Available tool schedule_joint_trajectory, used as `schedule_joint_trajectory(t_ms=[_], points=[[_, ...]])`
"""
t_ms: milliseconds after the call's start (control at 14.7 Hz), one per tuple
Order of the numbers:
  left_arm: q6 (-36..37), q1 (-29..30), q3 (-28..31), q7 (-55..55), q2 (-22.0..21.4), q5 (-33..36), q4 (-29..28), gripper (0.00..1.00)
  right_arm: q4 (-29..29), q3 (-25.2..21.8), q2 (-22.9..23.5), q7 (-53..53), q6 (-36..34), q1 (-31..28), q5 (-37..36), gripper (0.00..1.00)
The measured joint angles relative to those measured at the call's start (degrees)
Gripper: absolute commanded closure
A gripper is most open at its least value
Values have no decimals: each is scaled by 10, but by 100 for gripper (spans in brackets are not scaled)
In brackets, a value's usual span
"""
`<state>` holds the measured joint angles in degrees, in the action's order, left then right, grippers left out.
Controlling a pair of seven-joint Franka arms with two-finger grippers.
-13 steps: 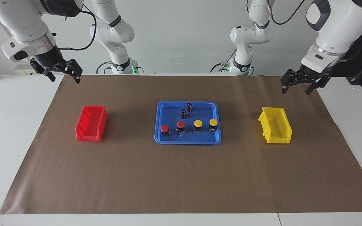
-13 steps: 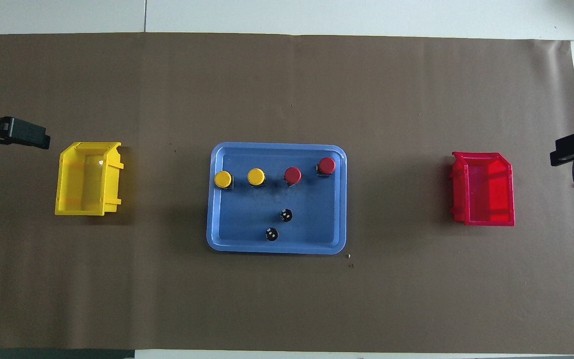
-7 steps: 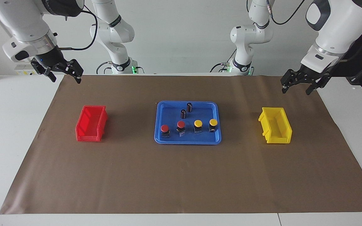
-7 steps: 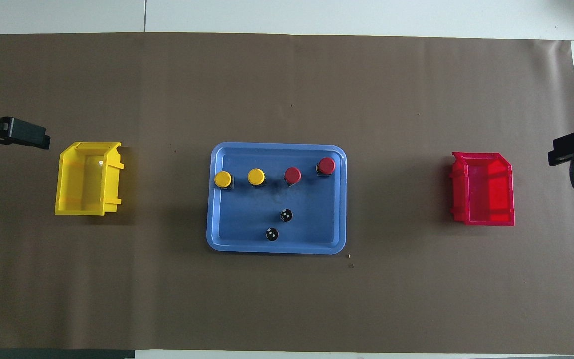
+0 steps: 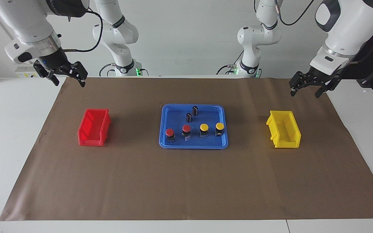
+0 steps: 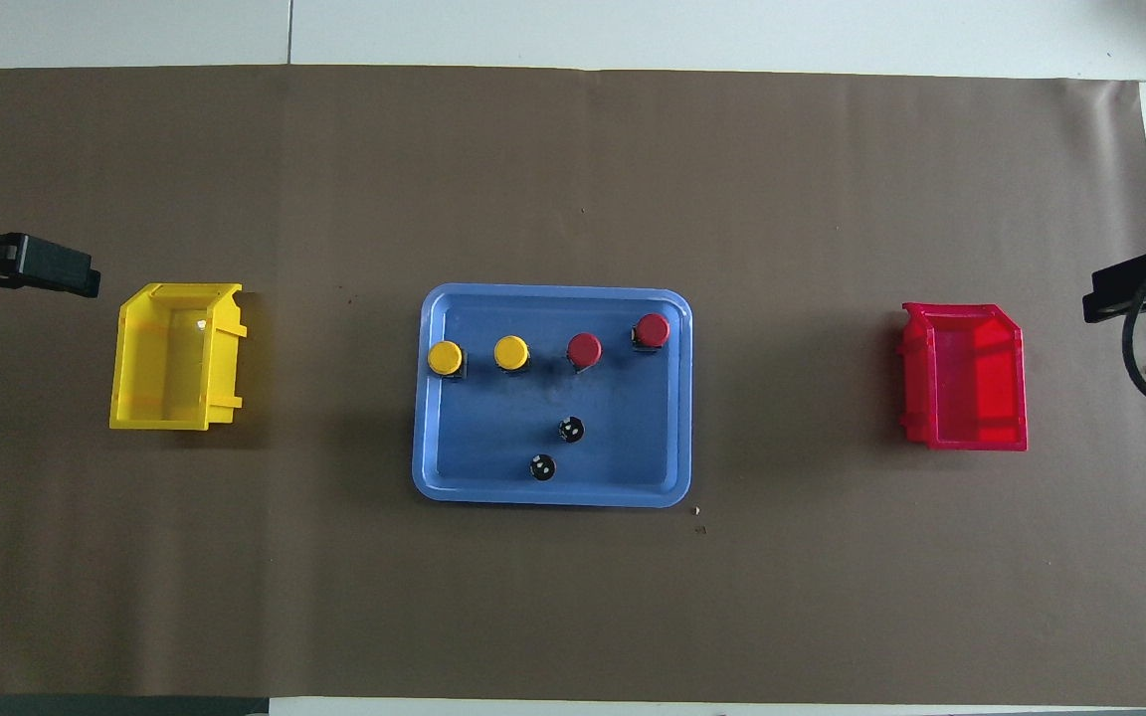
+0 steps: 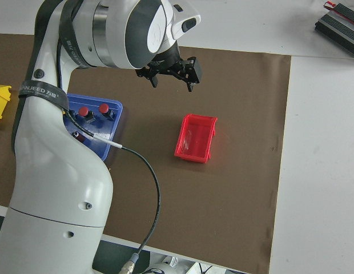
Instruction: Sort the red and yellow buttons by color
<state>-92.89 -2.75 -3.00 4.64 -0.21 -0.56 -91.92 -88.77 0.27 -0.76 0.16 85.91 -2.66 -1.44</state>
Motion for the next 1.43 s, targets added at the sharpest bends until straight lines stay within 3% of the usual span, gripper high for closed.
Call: schedule_joint_trajectory(t_ms=[272,408,544,816,1019,1427], points=[[0,0,0,0,0,0,0,0,8,49,7,43,12,4,11,0],[0,0,0,0,0,0,0,0,26,86,35,94,18,31,11,0],[0,0,0,0,0,0,0,0,55,98,92,165,53,90,9,0],[0,0,0,0,0,0,0,0,48,99,214,277,225,185,-17,0],[0,0,0,0,0,0,0,0,25,98,271,296,286,208,-41,11],[-4,0,-3,0,0,0,0,0,-45,97,264,296,331,208,-43,27]])
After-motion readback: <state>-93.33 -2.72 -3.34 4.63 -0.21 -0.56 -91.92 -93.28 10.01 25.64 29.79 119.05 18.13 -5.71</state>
